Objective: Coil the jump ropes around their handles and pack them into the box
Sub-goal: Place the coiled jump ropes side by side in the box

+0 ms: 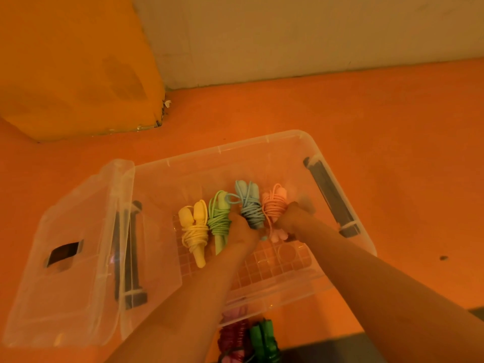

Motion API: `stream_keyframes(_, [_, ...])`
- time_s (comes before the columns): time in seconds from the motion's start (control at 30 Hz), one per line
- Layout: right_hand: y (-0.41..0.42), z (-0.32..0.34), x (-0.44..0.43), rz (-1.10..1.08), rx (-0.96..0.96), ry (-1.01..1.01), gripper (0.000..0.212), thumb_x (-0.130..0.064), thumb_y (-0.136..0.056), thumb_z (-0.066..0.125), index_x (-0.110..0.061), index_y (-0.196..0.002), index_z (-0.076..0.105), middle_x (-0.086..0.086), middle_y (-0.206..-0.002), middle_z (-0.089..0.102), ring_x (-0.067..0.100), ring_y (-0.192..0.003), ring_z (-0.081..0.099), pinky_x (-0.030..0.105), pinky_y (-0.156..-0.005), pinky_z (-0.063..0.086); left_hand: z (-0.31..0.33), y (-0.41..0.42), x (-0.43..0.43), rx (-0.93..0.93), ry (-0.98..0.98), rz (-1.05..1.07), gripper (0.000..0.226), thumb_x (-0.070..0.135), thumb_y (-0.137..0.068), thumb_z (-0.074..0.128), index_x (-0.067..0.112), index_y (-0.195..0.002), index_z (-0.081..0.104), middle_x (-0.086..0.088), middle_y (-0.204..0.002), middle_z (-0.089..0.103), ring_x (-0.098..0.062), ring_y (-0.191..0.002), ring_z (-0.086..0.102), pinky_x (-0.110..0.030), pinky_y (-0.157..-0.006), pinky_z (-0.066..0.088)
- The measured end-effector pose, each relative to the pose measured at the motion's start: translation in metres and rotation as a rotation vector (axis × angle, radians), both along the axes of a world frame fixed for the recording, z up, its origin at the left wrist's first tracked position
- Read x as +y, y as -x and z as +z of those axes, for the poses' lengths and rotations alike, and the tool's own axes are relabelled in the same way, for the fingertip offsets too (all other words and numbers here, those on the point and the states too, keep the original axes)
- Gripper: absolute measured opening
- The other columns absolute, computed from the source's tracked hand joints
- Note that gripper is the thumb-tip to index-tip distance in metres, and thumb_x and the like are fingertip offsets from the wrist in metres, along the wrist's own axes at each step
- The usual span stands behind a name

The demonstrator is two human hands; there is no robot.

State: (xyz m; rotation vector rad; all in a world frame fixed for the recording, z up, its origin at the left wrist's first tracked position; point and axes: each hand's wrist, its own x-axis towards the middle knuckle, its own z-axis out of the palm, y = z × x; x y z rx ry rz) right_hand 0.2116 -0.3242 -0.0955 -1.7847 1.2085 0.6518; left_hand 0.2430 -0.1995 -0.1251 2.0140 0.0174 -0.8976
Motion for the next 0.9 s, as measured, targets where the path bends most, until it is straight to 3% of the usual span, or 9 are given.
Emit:
stream_keyframes(0.07, [0.0,-0.003,-0.002,-0.025,-0.005,-0.005,0.057,-0.009,-0.095,0.05,0.0,-0.145,0.025,0.027,-0.115,0.058,0.033,-0.09,0.059,0.038,-0.056,0.052,0.003,0.002,0.001,-0.001,0.053,0.005,0.081,0.01,-0.078,0.076,0.005,-0.142,0.026,-0.011,-0.129,0.053,-0.027,-0.114,0.056,-0.031,-0.087,0.047])
stream_keyframes(0.2, [0.001,0.007,-0.002,0.038,0.024,0.094,0.051,-0.006,-0.084,0.064,0.007,-0.128,0.042,0.013,-0.074,0.059,0.024,-0.07,0.06,0.037,-0.066,0.055,0.012,0.001,0.006,-0.002,0.218,0.017,0.069,0.018,-0.071,0.075,0.006,-0.131,0.044,-0.008,-0.108,0.063,-0.022,-0.095,0.064,-0.03,-0.069,0.053])
stream_keyframes(0.23, [0.001,0.011,-0.001,0.05,0.033,0.114,0.05,-0.005,-0.083,0.065,0.006,-0.126,0.044,0.013,-0.077,0.06,0.025,-0.074,0.062,0.036,-0.071,0.056,0.015,0.0,0.007,0.014,0.227,0.013,0.064,0.013,-0.074,0.072,0.007,-0.131,0.044,-0.01,-0.108,0.063,-0.027,-0.101,0.064,-0.034,-0.074,0.053])
stream_keyframes(0.3, [0.0,0.017,0.0,0.08,0.027,0.172,0.055,-0.005,-0.085,0.064,0.004,-0.132,0.038,0.018,-0.106,0.06,0.03,-0.096,0.062,0.036,-0.081,0.054,0.016,-0.003,0.007,0.022,0.241,-0.02,0.046,0.005,-0.082,0.066,0.013,-0.124,0.048,-0.014,-0.112,0.062,-0.032,-0.109,0.061,-0.044,-0.085,0.053])
stream_keyframes(0.4, [0.004,0.031,0.005,0.154,-0.051,0.312,0.06,-0.006,-0.092,0.054,0.008,-0.14,0.02,0.022,-0.135,0.045,0.032,-0.121,0.051,0.031,-0.087,0.044,0.024,-0.002,0.005,-0.032,0.257,-0.085,0.022,0.021,-0.079,0.062,0.031,-0.095,0.051,-0.007,-0.096,0.062,-0.026,-0.093,0.061,-0.049,-0.083,0.052])
stream_keyframes(0.5, [0.011,0.041,0.007,0.152,-0.113,0.344,0.051,-0.004,-0.092,0.05,0.009,-0.134,0.025,0.024,-0.13,0.048,0.034,-0.116,0.053,0.03,-0.078,0.04,0.028,0.002,0.003,-0.02,0.29,-0.064,0.017,0.031,-0.074,0.056,0.037,-0.088,0.049,0.002,-0.083,0.059,-0.021,-0.085,0.059,-0.047,-0.08,0.052])
stream_keyframes(0.6, [0.011,0.048,0.009,0.208,-0.075,0.359,0.053,-0.004,-0.092,0.05,0.01,-0.136,0.023,0.024,-0.128,0.05,0.034,-0.114,0.055,0.033,-0.084,0.045,0.025,0.0,0.003,0.123,0.279,0.036,0.023,0.005,-0.091,0.051,0.028,-0.093,0.053,-0.001,-0.083,0.058,-0.024,-0.089,0.058,-0.047,-0.087,0.05])
stream_keyframes(0.73, [0.008,0.049,0.012,0.311,-0.059,0.423,0.055,-0.008,-0.093,0.049,0.01,-0.136,0.02,0.023,-0.133,0.047,0.033,-0.118,0.053,0.034,-0.092,0.046,0.019,-0.005,0.002,0.271,0.203,0.141,0.02,-0.005,-0.087,0.045,0.009,-0.098,0.055,-0.009,-0.079,0.057,-0.022,-0.075,0.055,-0.033,-0.064,0.046])
stream_keyframes(0.9, [0.01,0.031,0.008,0.32,-0.079,0.38,0.056,-0.011,-0.092,0.049,0.006,-0.139,0.024,0.025,-0.134,0.045,0.035,-0.119,0.049,0.036,-0.091,0.043,0.006,-0.004,0.005,0.137,0.081,0.063,0.017,-0.002,-0.087,0.056,0.013,-0.087,0.061,-0.012,-0.087,0.062,-0.026,-0.083,0.06,-0.042,-0.08,0.05])
